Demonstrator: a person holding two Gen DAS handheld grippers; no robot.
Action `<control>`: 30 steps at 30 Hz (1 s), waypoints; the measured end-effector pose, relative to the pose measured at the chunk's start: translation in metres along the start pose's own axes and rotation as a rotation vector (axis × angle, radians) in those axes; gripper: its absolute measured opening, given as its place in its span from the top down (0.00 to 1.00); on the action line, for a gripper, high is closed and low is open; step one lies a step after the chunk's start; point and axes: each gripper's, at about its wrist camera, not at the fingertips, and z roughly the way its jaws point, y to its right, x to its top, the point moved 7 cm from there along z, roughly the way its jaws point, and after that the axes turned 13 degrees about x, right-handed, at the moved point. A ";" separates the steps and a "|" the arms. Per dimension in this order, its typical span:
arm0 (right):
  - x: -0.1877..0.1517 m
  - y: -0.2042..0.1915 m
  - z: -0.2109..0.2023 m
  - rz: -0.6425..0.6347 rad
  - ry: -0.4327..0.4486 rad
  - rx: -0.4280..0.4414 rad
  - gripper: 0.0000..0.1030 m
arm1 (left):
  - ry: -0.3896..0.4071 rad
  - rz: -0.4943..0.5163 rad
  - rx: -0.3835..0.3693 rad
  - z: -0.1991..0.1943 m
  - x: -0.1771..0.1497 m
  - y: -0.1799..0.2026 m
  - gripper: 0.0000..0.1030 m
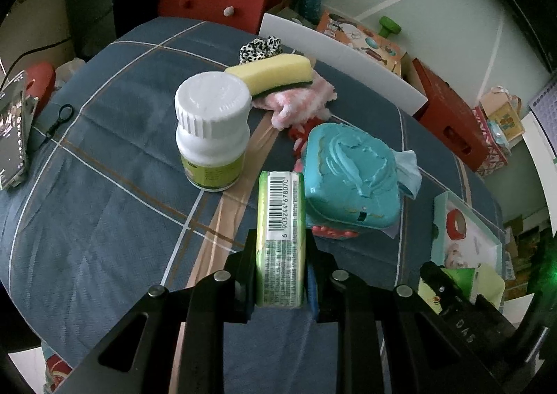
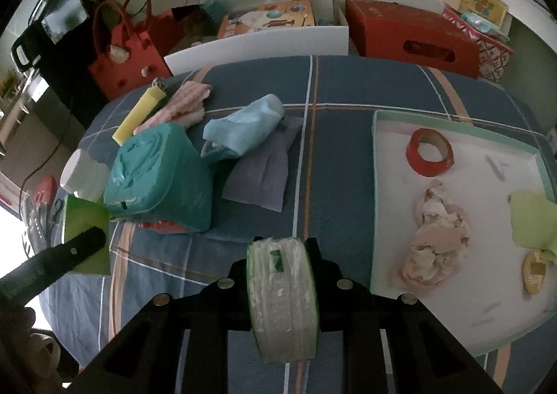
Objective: Organize soft objects
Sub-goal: 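Lift the green tissue pack with the right tool while the left tool holds the soap box, then carry the soap box and tissue pack over the white tray and open both tools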
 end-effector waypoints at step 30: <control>0.042 0.214 -0.081 0.413 0.276 -0.299 0.77 | 0.128 0.515 -0.186 -0.030 -0.006 0.244 0.77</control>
